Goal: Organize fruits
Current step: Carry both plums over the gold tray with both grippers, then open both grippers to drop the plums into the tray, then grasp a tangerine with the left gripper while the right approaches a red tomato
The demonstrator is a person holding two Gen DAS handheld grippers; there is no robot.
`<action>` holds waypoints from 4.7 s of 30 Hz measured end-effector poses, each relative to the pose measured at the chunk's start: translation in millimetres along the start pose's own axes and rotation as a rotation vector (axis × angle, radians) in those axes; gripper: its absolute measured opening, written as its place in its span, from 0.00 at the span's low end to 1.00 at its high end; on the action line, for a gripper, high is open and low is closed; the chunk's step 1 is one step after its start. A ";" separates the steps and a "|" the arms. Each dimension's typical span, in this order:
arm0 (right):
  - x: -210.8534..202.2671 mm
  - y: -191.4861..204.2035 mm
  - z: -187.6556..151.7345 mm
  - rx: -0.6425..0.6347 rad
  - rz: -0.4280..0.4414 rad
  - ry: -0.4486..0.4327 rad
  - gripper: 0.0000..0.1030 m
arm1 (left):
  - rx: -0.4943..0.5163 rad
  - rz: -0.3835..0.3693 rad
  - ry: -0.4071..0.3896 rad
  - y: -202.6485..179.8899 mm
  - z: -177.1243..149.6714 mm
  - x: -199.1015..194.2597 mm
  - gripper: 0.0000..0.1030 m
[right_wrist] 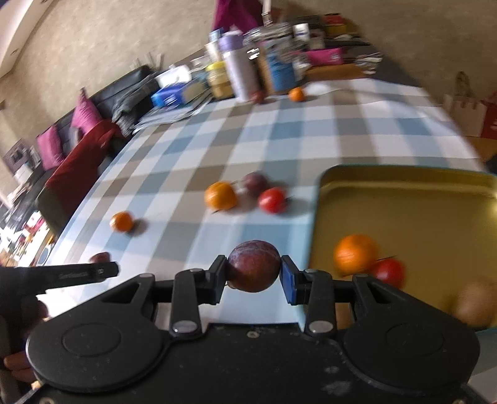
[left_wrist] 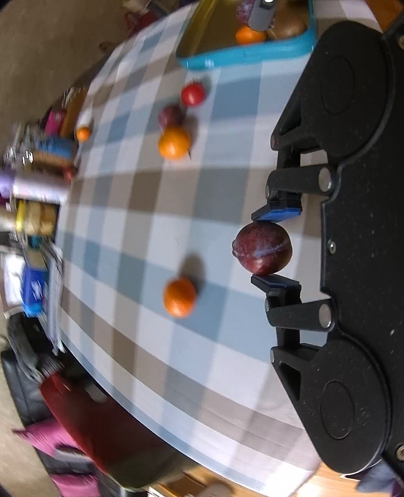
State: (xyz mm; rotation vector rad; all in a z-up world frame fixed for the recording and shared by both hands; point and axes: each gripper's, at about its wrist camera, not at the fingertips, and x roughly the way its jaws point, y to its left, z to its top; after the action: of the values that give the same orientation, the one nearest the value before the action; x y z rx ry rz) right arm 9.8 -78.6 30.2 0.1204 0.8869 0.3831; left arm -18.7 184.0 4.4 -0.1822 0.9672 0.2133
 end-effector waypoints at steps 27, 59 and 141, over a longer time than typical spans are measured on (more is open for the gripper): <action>-52.4 -188.9 10.5 0.419 -0.238 -0.083 0.38 | 0.335 -0.255 0.051 -205.1 48.8 2.0 0.43; -54.3 -217.4 0.3 0.403 -0.294 -0.082 0.38 | 0.450 -0.255 0.130 -304.5 50.8 57.4 0.46; 115.8 61.7 76.5 -0.025 -0.160 0.289 0.38 | -0.147 0.032 0.134 65.5 80.3 97.6 0.55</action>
State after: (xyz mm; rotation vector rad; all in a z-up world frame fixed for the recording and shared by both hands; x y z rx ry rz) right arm 117.9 26.1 9.6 -0.0304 1.1678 0.2648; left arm 81.7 276.6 -35.8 -0.3189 1.0886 0.3053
